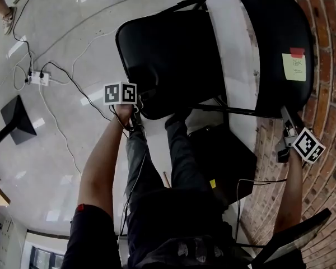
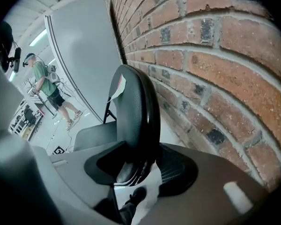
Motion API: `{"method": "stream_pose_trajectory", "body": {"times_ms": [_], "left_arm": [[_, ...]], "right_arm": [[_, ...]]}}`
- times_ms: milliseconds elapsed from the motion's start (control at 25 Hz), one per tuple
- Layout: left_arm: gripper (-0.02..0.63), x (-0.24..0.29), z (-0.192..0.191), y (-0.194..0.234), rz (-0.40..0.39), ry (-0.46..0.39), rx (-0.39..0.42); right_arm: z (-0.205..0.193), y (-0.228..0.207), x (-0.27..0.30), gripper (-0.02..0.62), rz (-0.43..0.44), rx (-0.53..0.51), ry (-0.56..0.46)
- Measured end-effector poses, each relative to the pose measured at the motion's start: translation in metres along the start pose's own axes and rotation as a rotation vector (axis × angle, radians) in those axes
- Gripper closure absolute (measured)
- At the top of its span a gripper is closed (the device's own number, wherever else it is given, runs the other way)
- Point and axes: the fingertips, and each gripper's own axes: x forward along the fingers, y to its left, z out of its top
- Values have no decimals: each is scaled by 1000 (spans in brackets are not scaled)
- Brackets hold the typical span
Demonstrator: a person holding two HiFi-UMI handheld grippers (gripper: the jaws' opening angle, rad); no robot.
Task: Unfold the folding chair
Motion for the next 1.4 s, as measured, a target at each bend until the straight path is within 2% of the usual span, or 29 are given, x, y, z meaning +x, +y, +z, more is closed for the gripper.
{"method": "stream_pose_trajectory", "body": {"times_ms": [240, 440, 640, 1000, 1240, 1400], "left_arm": [[199, -3, -3, 21, -19, 5, -3], [193, -5, -5, 43, -27, 19, -14], [184, -3, -13, 69, -12, 29, -38], [187, -1, -9, 73, -22, 39, 6], [160, 1, -3, 76, 3, 80, 76], [158, -2, -6, 75, 1, 47, 77]], "right_arm": [[-9, 31, -2, 402, 59, -21, 33], [-16, 60, -2, 418, 128, -87, 74], [-30, 91, 2, 439, 211, -150, 181], [-36, 92, 3, 440, 156, -108, 223], [-38, 89, 4, 435, 130, -98, 210], [-38, 90, 2, 433, 102, -96, 204]]}}
